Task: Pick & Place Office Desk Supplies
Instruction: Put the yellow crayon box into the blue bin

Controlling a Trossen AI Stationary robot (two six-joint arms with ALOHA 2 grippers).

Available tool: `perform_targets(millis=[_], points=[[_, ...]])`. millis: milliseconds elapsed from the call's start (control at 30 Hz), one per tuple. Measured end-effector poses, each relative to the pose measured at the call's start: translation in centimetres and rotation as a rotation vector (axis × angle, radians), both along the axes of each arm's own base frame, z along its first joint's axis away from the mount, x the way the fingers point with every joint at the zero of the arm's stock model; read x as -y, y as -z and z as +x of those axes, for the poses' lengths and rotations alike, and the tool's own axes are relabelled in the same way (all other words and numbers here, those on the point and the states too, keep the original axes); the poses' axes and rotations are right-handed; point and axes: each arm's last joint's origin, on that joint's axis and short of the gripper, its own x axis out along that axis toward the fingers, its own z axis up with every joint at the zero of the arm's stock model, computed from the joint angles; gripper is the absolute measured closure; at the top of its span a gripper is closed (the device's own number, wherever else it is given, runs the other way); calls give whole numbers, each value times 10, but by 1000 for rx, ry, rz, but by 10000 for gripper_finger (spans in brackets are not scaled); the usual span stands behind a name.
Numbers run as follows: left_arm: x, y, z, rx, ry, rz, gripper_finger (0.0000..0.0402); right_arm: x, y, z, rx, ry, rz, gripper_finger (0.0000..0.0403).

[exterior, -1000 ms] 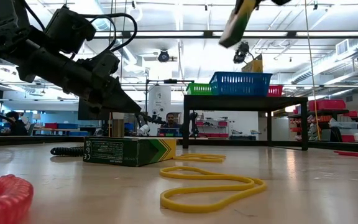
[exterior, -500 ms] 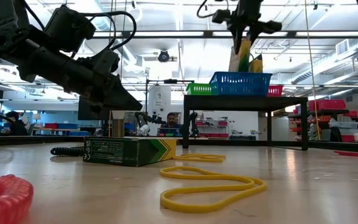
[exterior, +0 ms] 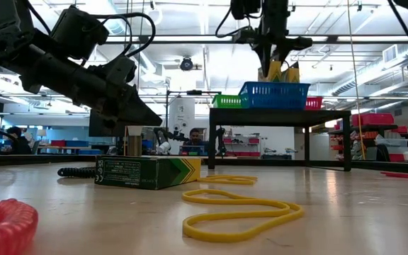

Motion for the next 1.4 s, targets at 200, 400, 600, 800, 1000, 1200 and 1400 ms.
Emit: perform_targets(millis=[200,400,600,800,1000,1200,1400], points=[[1,0,0,-1,33,-13,387,1,0,-1,-3,27,-17,302],[1,0,0,-4,39,-12,387,5,-1,-3,2,41,-10,302],[1,1,0,-7,39,-12,387,7,-1,-4,8,48,3,302],[1,1,0,-3,35,-25,387,7,-1,-4,9,47,4,302],[1,1,0,-1,32,-31,387,8,-1,-4,15,48,19,302],[1,2,0,-11,27,-46,387,10,-1,-6,20,43,33,302],[1,3,-1,-20,21,-60,387,12,-1,-6,13,30,24,302]])
